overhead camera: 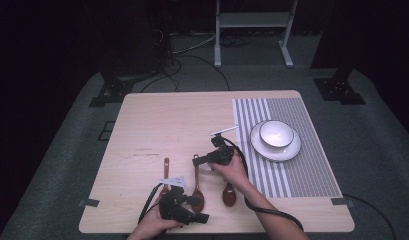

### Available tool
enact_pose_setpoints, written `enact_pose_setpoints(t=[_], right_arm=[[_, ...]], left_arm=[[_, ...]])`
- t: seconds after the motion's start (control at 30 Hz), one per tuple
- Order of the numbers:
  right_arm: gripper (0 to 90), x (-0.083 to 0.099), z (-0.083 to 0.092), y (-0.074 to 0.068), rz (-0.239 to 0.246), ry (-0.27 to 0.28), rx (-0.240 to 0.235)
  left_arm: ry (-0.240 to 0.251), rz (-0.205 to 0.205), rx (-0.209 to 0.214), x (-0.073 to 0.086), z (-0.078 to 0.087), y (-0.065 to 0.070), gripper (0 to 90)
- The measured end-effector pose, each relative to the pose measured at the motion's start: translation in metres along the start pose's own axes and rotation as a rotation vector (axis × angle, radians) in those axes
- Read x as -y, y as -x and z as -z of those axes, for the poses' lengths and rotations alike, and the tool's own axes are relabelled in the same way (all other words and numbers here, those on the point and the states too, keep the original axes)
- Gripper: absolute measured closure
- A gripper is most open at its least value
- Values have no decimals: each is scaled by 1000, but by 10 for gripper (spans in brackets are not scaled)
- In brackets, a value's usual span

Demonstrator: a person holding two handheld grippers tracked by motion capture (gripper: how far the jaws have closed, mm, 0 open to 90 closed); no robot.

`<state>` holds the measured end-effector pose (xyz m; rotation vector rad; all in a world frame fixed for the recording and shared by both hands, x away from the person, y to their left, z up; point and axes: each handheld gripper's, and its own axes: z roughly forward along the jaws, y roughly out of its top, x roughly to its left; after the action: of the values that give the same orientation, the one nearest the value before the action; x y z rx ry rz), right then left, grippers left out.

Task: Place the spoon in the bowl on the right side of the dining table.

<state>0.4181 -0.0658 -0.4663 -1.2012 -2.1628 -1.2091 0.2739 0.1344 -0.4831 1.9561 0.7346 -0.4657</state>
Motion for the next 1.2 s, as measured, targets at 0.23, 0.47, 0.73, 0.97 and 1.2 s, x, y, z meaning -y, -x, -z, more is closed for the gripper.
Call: enact_pose_setpoints(t=[0.23,0.47,0.73,0.97,1.2], right_arm=[[800,-1,4,2,-64,25,-91],[833,-2,8,5,-102,52,-169],[833,-2,28,12,-127,103,-169],[833,-8,50,15,-140,158,-137],[833,-13,67,18,-156,196,-103]], left_arm=[[10,0,0,0,1,0,40],[26,-25,4,-2,7,2,38],[87,-33,-19,-6,22,3,38],[109,-47,-77,-7,32,2,38],[121,-44,-85,-6,34,1,38]])
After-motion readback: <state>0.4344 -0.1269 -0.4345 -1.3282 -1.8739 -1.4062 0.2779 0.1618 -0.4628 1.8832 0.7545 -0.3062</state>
